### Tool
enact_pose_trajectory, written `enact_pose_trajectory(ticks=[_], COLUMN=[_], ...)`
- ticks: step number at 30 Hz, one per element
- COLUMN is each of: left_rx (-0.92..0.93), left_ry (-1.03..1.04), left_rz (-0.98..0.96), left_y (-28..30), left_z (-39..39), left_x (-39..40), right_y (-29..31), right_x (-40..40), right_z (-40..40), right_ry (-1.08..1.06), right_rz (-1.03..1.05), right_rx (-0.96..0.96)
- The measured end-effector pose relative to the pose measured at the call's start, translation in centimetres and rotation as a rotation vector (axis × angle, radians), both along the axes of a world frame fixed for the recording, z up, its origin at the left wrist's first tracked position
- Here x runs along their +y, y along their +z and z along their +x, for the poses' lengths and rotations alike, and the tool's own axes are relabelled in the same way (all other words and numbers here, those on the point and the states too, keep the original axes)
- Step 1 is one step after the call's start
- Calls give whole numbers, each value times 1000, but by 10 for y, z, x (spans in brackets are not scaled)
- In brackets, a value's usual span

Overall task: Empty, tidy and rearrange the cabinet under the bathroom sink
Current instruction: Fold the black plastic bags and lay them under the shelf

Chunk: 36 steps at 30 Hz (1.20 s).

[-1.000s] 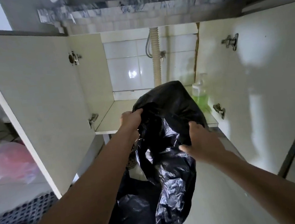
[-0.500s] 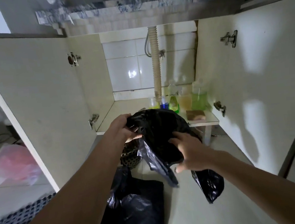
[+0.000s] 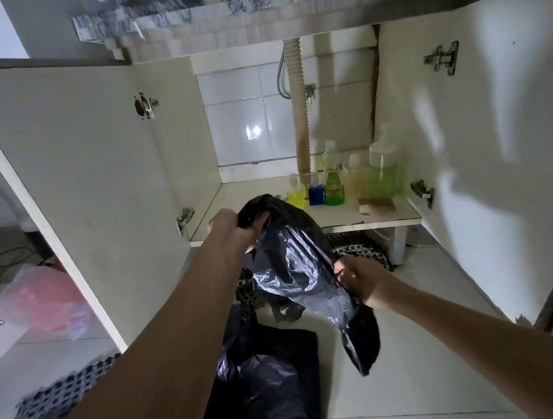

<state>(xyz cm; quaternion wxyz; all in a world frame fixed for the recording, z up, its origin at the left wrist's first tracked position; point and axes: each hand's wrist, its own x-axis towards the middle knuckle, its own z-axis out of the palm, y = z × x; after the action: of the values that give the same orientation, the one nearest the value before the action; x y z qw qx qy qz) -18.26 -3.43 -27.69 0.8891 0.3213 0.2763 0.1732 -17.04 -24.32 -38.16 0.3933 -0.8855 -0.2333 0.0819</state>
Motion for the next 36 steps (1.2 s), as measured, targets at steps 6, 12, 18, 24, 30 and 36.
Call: enact_pose_trajectory(ticks=[6, 12, 18, 24, 30, 36], left_rx=[10, -28, -37, -67, -82, -17], left_ry=[55, 55, 0, 53, -8, 16], left_rz=[-171, -165, -222, -189, -77, 920], left_y=[-6, -3, -4, 12, 2, 6], left_z=[23, 29, 31, 13, -3, -8], left_x=[-6, -19, -31, -43, -7, 6], right_y=[-51, -46, -31, -9, 31, 79], right_x=[12, 42, 60, 38, -15, -50], right_z=[-15, -28, -42, -21, 24, 37], right_ry=[75, 13, -176, -174, -485, -442], right_rz=[-481, -116, -325, -295, -253, -404], right_rx=[-205, 166, 38, 125, -267, -328])
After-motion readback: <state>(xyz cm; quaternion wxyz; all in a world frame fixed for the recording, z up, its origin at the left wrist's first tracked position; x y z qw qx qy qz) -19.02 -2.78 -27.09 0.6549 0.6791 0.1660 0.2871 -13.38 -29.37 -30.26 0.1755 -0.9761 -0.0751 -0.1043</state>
